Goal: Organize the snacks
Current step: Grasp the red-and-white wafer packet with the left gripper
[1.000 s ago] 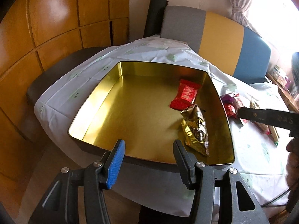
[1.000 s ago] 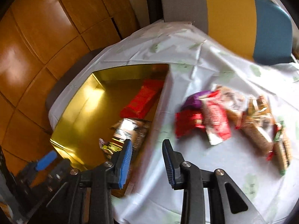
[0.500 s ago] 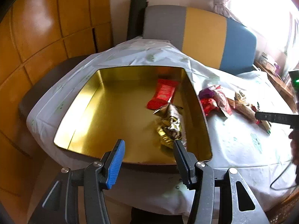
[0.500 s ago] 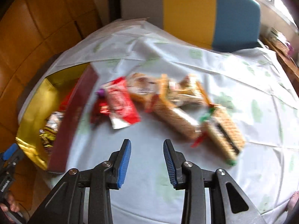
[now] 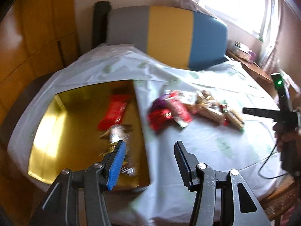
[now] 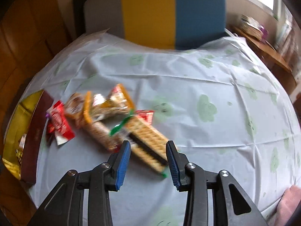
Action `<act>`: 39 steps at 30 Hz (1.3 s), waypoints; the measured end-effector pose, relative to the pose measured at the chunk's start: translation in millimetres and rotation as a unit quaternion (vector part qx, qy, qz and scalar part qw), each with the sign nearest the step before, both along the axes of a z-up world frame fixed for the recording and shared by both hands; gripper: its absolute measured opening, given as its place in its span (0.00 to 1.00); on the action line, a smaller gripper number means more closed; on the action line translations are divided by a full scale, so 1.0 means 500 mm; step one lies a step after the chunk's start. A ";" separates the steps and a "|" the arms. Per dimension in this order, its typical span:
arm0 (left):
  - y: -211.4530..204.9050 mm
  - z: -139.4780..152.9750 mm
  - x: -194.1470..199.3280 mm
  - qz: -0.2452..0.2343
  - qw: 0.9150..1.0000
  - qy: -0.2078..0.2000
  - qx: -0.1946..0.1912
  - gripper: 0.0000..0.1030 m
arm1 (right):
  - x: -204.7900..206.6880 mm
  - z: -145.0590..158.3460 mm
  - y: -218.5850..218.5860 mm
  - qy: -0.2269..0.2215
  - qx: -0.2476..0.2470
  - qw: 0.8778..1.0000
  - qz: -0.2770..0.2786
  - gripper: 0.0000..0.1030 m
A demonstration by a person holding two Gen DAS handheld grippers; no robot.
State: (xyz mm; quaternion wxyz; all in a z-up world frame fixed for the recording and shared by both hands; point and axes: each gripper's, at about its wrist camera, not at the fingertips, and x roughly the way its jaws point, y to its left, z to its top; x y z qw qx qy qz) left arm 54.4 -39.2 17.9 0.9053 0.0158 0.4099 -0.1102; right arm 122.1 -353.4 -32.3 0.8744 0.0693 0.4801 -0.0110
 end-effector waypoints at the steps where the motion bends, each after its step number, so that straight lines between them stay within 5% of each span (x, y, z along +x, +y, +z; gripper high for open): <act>1: -0.022 0.005 0.015 -0.009 1.000 0.004 -0.004 0.53 | -0.002 -0.004 -0.015 0.000 0.010 1.000 -0.010 0.38; 6: -0.114 -0.005 0.101 -0.027 0.999 0.035 -0.015 0.52 | -0.001 0.000 -0.058 0.003 0.062 0.997 -0.054 0.38; 15: -0.204 -0.105 0.252 0.031 0.994 0.096 0.044 0.53 | -0.004 0.024 -0.083 -0.018 0.130 0.989 -0.065 0.39; 19: -0.226 -0.139 0.291 0.043 0.992 0.089 0.081 0.69 | -0.005 0.028 -0.083 -0.021 0.148 0.987 -0.062 0.40; 21: -0.234 -0.152 0.302 0.035 0.992 0.086 0.083 0.59 | -0.004 0.028 -0.083 -0.018 0.154 0.986 -0.058 0.40; 22: -0.238 -0.156 0.305 0.024 0.993 0.086 0.080 0.43 | -0.003 0.028 -0.082 -0.018 0.156 0.986 -0.057 0.40; 28: -0.255 -0.166 0.237 -0.079 0.993 0.078 0.039 0.37 | -0.004 0.029 -0.078 -0.018 0.152 0.987 -0.054 0.40; 34: -0.272 -0.174 0.130 -0.193 0.976 0.096 0.020 0.37 | 0.000 0.015 -0.076 0.002 0.137 0.989 -0.058 0.40; 37: -0.269 -0.173 0.105 -0.204 0.974 0.099 0.021 0.45 | 0.001 0.010 -0.076 0.008 0.131 0.990 -0.060 0.40; 39: -0.262 -0.169 0.103 -0.192 0.976 0.099 0.032 0.63 | 0.001 0.008 -0.076 0.010 0.129 0.990 -0.060 0.40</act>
